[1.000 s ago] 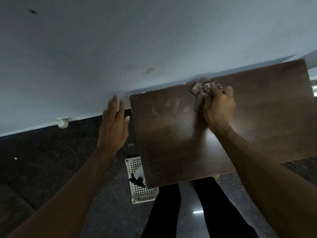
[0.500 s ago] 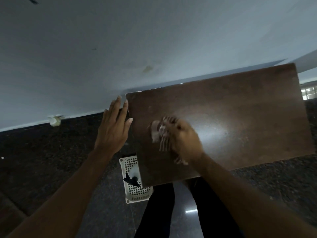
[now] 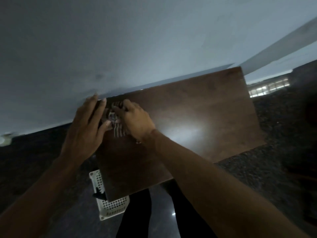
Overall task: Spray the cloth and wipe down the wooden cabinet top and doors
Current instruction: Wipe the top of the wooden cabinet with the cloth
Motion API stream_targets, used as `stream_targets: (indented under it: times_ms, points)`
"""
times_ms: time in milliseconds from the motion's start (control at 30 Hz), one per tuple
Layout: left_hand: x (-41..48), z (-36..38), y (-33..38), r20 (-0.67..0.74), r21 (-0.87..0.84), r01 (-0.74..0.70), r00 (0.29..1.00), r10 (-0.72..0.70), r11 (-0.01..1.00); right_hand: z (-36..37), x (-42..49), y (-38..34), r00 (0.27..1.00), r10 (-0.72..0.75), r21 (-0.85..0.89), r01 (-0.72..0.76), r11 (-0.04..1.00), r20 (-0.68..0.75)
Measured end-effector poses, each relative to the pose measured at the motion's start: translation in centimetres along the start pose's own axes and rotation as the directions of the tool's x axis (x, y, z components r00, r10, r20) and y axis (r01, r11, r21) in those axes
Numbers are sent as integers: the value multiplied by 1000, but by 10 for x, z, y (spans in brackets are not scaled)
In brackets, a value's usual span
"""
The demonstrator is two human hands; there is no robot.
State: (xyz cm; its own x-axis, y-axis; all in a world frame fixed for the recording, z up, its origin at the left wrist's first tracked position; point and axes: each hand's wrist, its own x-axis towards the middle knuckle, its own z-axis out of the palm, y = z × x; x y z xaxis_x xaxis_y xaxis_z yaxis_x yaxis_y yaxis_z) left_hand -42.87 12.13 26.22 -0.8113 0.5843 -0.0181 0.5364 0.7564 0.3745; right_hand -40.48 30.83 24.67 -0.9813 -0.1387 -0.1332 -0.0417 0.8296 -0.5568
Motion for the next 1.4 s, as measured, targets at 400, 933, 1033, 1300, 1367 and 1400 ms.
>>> stream_targets:
  times_ms: [400,933,1033,1300,1367,1400]
  points:
    - [-39,43,40,227,35,258,939,-259,966,-177,-48,255,833,474,-126,-523,843,-287]
    - [-67,50,113,98,-35,515,855,-510,857,-156,-254,266,790,550,-73,-587,807,-270]
    - [-82,59,121,96,-22,512,856,-508,859,-138,-292,249,764,588,-22,-615,788,-266]
    - [-132,74,120,85,-51,523,851,-518,851,-87,-292,181,789,552,20,-569,822,-270]
    - [-138,72,120,75,-75,534,845,-530,842,-69,-283,155,824,540,53,-540,840,-171]
    - [-140,71,119,81,-85,536,844,-530,840,-58,-280,140,831,538,86,-531,843,-142]
